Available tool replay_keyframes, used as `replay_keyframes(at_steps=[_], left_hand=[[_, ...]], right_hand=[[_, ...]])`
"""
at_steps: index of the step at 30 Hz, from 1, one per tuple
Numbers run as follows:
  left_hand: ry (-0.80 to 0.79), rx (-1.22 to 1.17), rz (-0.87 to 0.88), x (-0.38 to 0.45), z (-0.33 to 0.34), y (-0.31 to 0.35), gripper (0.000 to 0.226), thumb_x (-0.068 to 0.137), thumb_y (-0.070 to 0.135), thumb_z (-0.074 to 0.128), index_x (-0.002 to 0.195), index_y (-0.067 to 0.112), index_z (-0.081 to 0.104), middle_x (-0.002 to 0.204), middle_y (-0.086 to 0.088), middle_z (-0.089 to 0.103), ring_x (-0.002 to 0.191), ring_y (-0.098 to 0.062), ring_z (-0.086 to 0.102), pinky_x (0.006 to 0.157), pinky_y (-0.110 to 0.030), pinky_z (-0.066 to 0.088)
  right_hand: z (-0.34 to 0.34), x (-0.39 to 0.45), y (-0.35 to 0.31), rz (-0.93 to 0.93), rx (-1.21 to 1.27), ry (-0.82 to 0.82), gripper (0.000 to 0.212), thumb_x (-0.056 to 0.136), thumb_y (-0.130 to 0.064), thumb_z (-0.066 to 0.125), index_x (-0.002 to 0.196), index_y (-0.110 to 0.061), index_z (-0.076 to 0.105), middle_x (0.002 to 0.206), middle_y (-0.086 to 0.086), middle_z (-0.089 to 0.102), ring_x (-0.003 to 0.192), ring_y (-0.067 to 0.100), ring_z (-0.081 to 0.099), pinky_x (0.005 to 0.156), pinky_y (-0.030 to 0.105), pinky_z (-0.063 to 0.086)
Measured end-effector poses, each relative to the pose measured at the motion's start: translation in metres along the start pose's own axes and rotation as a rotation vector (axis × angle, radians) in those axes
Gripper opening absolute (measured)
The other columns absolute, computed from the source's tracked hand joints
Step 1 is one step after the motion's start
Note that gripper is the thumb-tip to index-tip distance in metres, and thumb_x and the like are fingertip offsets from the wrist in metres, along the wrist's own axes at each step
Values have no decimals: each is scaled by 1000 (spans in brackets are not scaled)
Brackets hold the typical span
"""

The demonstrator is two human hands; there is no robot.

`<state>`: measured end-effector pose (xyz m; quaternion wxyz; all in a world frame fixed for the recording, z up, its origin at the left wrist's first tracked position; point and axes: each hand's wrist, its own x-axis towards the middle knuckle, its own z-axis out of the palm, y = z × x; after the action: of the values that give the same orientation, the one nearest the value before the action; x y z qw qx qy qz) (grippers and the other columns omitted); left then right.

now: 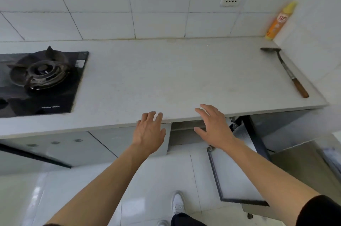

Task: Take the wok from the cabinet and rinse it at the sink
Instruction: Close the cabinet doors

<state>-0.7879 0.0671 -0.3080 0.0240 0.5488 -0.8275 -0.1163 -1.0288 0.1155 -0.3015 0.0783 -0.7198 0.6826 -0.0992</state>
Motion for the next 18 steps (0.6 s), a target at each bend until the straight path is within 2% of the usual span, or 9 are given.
replay_keyframes(at_steps=[7, 12, 16, 18], left_hand=[[49, -9, 182, -7, -26, 70, 51, 96, 39, 43, 142, 18, 37, 151, -5, 33, 136, -27, 30, 106, -39, 35], [18, 8, 301, -8, -14, 134, 50, 96, 39, 43, 141, 18, 39, 151, -5, 34, 136, -26, 29, 106, -39, 34], [-27, 58, 396, -6, 7, 187, 45, 93, 39, 44, 134, 19, 44, 141, -3, 41, 127, -25, 36, 99, -37, 40], [-57, 71, 407, -3, 16, 210, 47, 94, 40, 44, 136, 19, 43, 142, -2, 40, 128, -24, 35, 101, -37, 40]], right_hand=[[-50, -101, 46, 286, -43, 54, 64, 86, -45, 59, 141, -21, 38, 149, 3, 33, 137, 25, 28, 109, 46, 32], [-56, -164, 84, 487, -17, 19, 63, 91, -44, 54, 145, -20, 32, 154, 5, 26, 142, 25, 20, 113, 44, 26], [-42, -205, 119, 617, 30, -36, 63, 94, -47, 49, 147, -22, 27, 156, 2, 23, 144, 23, 17, 115, 42, 22], [-33, -219, 137, 668, 72, -85, 63, 95, -49, 47, 148, -22, 25, 157, 1, 21, 145, 23, 16, 115, 41, 21]])
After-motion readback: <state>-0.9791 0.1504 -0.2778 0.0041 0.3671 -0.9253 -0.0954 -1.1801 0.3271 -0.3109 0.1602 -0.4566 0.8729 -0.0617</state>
